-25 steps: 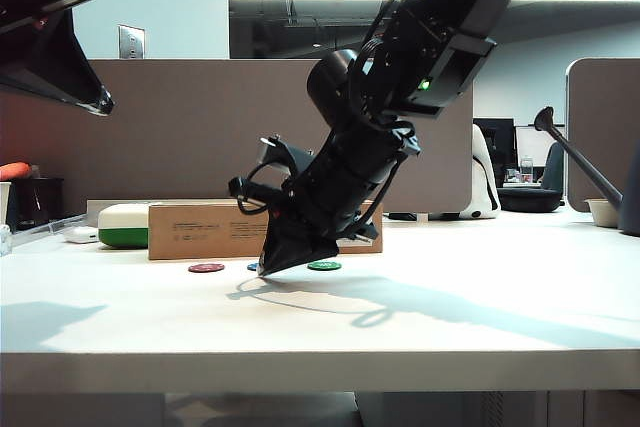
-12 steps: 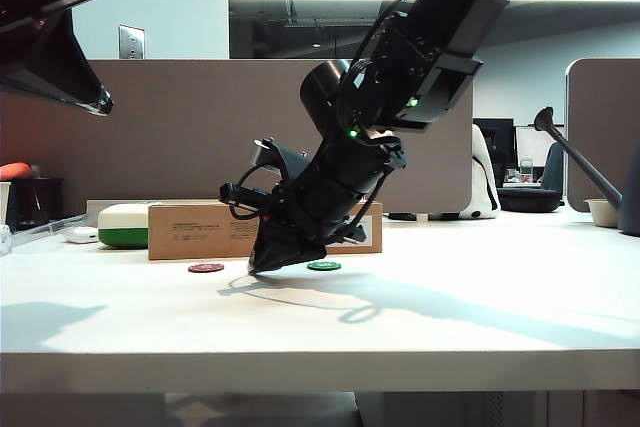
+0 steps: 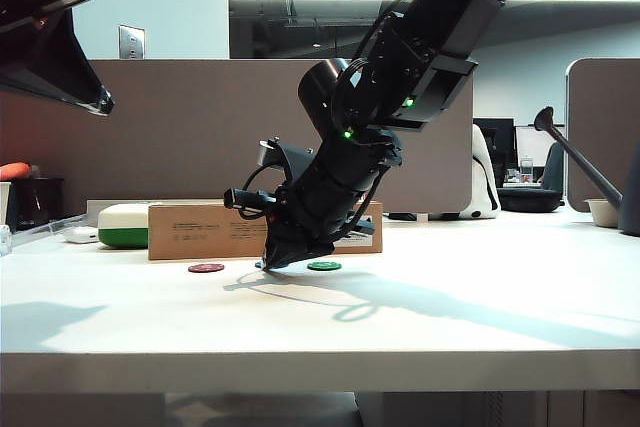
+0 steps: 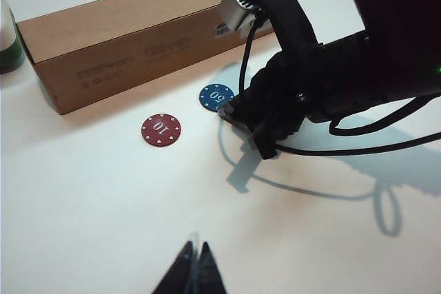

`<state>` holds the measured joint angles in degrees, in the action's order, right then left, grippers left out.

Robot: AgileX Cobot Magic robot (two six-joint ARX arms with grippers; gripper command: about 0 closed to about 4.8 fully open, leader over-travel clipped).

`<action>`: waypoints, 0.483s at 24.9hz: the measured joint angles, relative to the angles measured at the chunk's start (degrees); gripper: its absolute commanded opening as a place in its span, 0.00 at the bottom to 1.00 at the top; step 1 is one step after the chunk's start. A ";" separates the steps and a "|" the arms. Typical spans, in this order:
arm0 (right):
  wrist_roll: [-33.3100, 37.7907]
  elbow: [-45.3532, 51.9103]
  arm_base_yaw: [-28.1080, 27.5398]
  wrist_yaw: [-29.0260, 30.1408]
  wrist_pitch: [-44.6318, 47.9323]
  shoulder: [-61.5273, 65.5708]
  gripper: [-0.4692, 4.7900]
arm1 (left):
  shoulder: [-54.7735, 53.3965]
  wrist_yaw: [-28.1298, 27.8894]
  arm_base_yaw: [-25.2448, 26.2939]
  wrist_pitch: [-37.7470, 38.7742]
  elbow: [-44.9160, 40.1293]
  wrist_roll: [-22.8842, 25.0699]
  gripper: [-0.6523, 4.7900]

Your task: Push the chip with the highest value in the row forward next to the rectangular box.

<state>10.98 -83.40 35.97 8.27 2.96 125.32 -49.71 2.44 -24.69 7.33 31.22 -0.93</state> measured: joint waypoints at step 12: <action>0.50 -0.59 -0.24 -3.17 2.16 0.90 0.07 | 0.00 0.00 0.00 0.00 0.02 0.00 0.11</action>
<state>11.49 -83.99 35.73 5.10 5.13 126.21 -49.71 2.44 -24.69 7.33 31.24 -0.93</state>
